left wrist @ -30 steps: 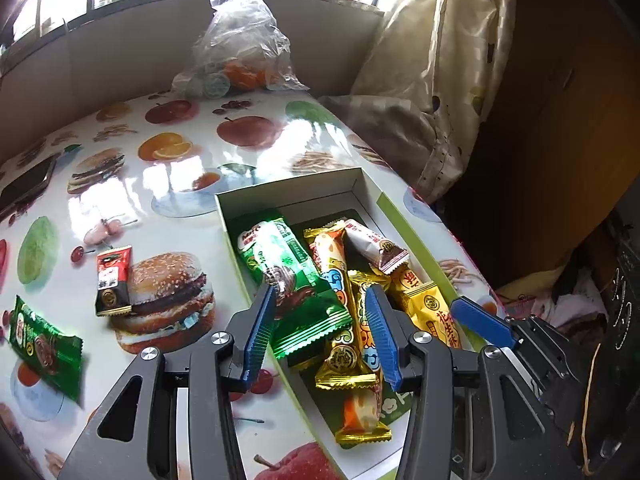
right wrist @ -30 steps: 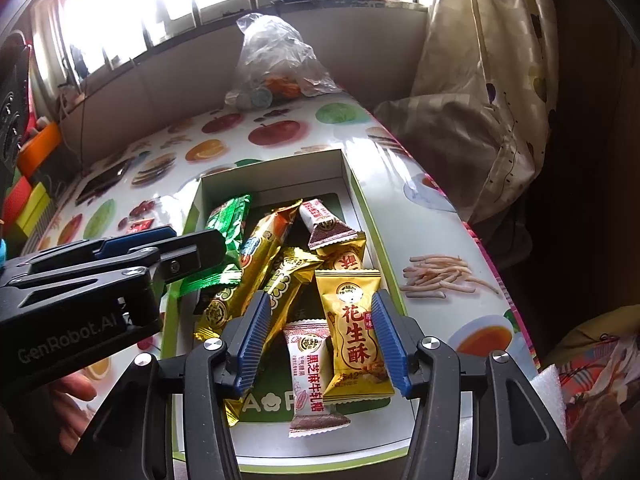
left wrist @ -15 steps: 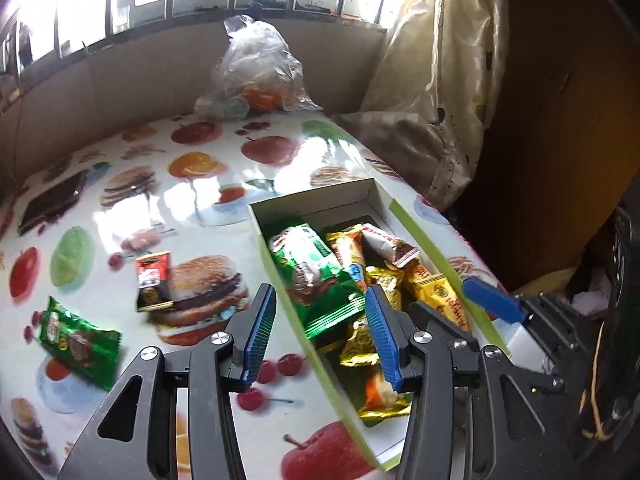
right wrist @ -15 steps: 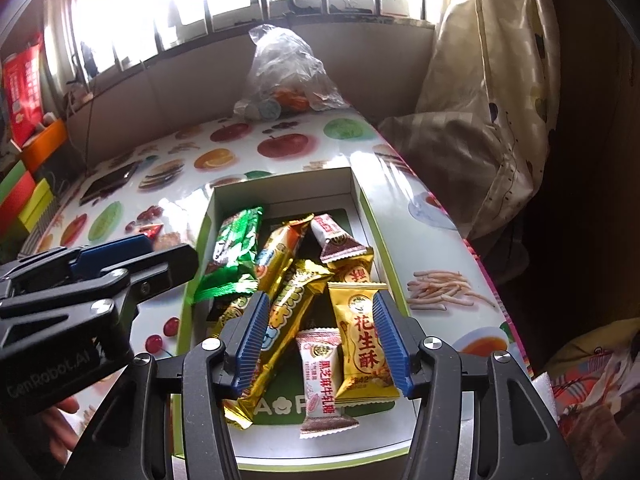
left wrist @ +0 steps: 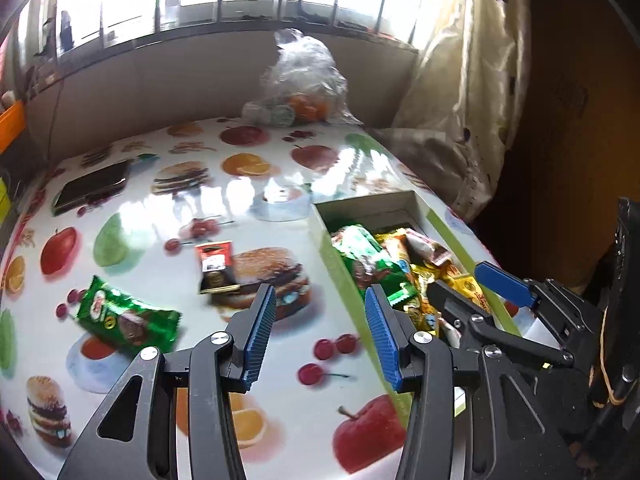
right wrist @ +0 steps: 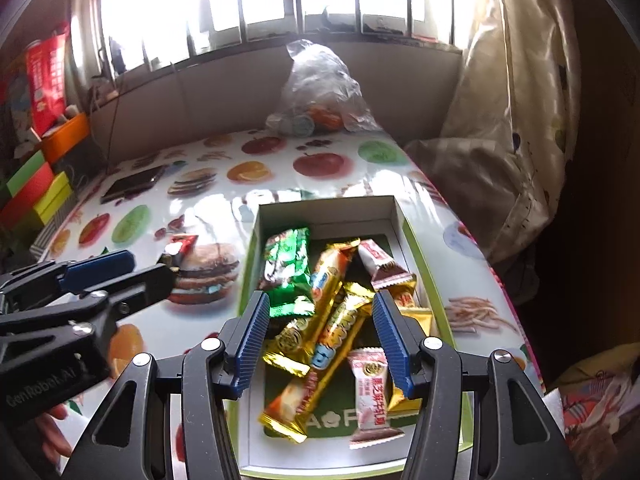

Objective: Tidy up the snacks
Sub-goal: 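Withdraw both grippers from the box toward the remaining snacks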

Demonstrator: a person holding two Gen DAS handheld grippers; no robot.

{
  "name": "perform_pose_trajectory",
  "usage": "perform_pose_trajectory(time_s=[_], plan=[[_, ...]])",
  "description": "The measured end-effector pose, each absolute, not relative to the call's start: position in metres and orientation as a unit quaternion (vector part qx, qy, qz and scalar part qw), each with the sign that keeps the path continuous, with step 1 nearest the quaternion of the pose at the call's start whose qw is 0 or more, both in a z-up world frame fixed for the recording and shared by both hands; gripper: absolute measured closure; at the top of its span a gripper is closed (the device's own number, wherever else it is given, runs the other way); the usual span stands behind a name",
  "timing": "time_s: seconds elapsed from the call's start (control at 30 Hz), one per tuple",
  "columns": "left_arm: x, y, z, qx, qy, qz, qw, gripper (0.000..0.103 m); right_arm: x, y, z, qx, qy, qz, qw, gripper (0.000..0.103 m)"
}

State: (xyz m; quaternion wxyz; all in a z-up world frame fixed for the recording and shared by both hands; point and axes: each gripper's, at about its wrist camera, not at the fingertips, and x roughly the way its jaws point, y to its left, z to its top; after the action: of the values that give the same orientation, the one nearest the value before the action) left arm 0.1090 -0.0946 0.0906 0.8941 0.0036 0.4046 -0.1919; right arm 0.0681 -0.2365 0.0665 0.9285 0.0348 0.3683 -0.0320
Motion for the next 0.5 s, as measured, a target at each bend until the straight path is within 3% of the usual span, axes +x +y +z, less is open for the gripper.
perform_pose_trajectory(time_s=[0.5], plan=[[0.117,-0.019,0.087,-0.036,0.411,-0.117,0.903,0.055,0.089,-0.195,0.071,-0.002,0.370,0.021,0.929,0.049]])
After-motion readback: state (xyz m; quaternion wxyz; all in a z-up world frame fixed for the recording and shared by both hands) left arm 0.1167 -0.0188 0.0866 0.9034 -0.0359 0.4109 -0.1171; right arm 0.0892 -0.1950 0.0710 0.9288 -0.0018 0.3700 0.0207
